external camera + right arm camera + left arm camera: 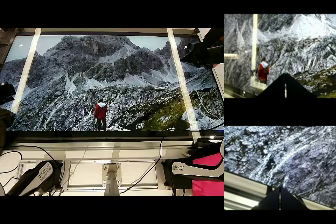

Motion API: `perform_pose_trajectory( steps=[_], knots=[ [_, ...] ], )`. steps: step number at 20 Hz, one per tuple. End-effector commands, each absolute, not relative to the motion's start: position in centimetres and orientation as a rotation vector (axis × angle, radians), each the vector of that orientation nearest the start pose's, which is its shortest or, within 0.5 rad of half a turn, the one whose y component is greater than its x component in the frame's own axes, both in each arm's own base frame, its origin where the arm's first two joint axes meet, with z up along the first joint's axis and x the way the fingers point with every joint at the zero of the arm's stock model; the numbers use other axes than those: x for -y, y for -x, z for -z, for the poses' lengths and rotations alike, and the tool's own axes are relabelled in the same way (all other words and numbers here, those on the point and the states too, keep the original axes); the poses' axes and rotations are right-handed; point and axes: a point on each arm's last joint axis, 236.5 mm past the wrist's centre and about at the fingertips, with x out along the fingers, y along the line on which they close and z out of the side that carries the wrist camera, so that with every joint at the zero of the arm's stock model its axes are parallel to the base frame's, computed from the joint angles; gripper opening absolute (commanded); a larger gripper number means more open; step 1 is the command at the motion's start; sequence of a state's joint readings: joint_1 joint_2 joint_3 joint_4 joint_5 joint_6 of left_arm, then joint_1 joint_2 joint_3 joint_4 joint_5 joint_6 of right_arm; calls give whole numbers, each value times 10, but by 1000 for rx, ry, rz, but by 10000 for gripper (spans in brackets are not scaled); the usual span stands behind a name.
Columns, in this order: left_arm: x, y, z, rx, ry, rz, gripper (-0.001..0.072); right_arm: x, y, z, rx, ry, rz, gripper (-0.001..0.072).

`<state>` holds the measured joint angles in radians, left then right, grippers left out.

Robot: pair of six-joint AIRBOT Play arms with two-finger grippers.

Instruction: Fold the clothes and pants, and hang the long-sleeved shirts on hangers.

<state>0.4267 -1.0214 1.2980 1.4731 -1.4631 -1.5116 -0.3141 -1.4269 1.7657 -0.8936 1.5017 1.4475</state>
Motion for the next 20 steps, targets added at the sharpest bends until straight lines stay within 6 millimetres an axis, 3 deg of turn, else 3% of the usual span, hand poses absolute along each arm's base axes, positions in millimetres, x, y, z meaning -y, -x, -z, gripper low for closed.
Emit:
perform_pose_trajectory(
  steps=[1, 2, 5, 7, 11, 12, 13, 14, 19, 20],
  knots=[
    [-114, -304, -128, -1155, 265, -263, 16, -13, -441, -190, -998, -484, -354, 13],
    [-121, -300, -125, -1168, 244, -291, 16, -13, -441, -190, -997, -484, -354, 13],
    [-190, -264, -119, -1237, 99, -578, 15, -13, -441, -190, -997, -484, -353, 13],
    [-221, -247, -114, -1253, 67, -685, 15, -13, -441, -190, -997, -484, -354, 13],
    [-261, -221, -103, -1265, 127, -806, 39, -12, -441, -190, -997, -482, -354, 13],
    [-267, -215, -99, -1279, 146, -824, 167, -12, -441, -190, -996, -482, -353, 14],
    [-272, -213, -94, -1287, 164, -837, 349, -12, -441, -190, -996, -482, -353, 13],
    [-277, -212, -89, -1289, 185, -854, 446, -12, -441, -190, -996, -482, -354, 13],
    [-320, -233, -69, -1275, 60, -882, 452, -12, -442, -191, -991, -485, -355, 14],
    [-328, -239, -66, -1261, 27, -883, 511, -13, -442, -191, -991, -485, -355, 14]
  ],
)
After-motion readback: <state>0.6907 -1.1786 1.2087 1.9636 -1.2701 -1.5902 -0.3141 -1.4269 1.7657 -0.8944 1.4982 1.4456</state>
